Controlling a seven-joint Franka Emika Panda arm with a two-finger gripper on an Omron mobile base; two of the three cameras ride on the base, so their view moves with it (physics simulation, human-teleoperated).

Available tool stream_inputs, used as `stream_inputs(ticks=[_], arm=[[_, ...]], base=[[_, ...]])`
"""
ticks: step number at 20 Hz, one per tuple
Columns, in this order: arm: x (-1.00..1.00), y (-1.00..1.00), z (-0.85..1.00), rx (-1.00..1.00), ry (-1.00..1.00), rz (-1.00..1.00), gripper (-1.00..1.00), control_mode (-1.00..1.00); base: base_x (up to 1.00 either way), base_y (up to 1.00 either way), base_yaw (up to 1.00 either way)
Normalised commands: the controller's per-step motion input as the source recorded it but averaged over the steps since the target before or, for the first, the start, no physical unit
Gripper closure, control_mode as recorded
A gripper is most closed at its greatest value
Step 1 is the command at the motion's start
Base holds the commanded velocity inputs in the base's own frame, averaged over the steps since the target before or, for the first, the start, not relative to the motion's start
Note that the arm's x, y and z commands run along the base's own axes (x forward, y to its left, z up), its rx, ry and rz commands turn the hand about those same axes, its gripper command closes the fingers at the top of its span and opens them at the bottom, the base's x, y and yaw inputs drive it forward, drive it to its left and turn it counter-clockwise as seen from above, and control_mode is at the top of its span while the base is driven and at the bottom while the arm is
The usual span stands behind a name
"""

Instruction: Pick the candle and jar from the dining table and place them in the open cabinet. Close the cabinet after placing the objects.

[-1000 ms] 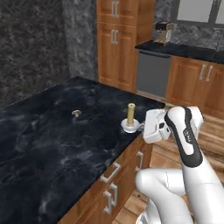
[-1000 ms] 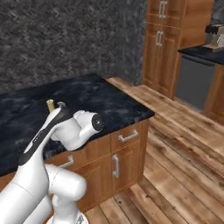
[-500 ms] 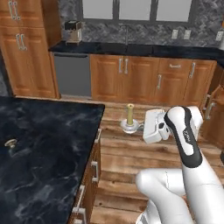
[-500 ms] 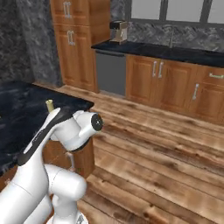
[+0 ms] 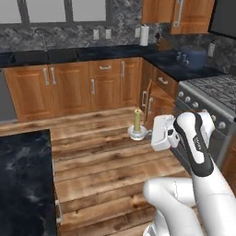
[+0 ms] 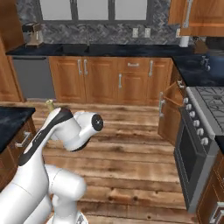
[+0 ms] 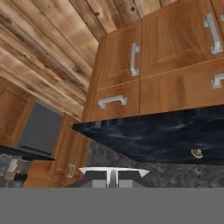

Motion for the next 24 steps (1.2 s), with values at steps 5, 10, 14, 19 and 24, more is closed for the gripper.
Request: stream_inputs(ticks=[5, 10, 14, 19, 24], arm=[[0.00, 0.00, 0.00, 0.00, 0.00, 0.00, 1.00, 1.00], [0.00, 0.00, 0.00, 0.00, 0.00, 0.00, 1.00, 1.00], [0.00, 0.00, 0.00, 0.00, 0.00, 0.00, 1.00, 1.00], [0.00, 0.00, 0.00, 0.00, 0.00, 0.00, 1.00, 1.00], [0.00, 0.00, 0.00, 0.00, 0.00, 0.00, 1.00, 1.00]], base=[[0.60, 0.46, -0.60], [0.70, 0.54, -0.55], [0.72, 0.58, -0.53], [0.72, 0.59, -0.53], [0.68, 0.69, -0.48]])
